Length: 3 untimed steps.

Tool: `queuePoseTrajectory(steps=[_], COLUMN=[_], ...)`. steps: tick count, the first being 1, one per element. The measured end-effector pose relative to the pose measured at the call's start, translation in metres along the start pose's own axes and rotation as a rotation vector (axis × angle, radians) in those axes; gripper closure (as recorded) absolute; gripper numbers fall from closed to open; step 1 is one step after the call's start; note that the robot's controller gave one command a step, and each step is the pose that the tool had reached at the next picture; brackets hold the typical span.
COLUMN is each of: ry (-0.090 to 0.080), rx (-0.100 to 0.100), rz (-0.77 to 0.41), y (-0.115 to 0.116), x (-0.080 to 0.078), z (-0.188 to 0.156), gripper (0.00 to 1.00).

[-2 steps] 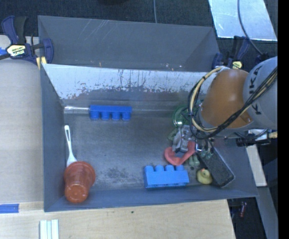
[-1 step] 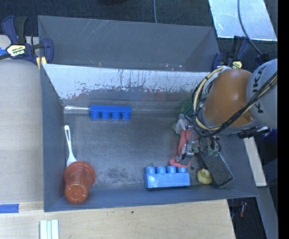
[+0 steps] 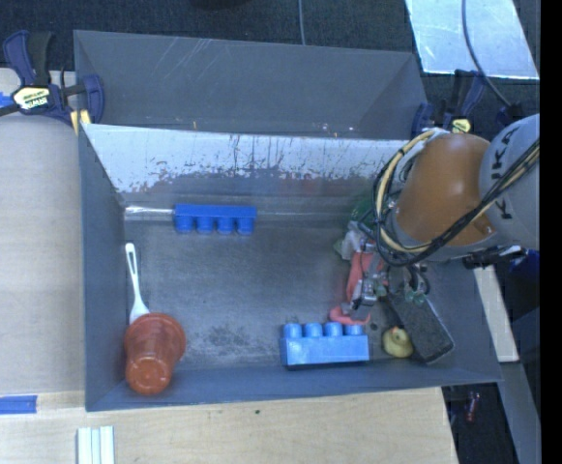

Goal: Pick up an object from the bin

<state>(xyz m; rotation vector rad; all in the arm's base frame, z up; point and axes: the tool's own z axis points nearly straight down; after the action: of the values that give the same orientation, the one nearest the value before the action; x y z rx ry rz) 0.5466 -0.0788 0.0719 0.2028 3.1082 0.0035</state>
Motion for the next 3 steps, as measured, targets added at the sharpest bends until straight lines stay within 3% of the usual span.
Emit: queuePoseTrajectory(steps=[2, 3], ry=[0.004, 0.003], rx=[-0.001, -0.001], rz=[-0.007, -0.206], y=[-0.008, -0.007], x=[-0.02, -0.012], z=[-0.07, -0.079], gripper=[0.0, 0.0])
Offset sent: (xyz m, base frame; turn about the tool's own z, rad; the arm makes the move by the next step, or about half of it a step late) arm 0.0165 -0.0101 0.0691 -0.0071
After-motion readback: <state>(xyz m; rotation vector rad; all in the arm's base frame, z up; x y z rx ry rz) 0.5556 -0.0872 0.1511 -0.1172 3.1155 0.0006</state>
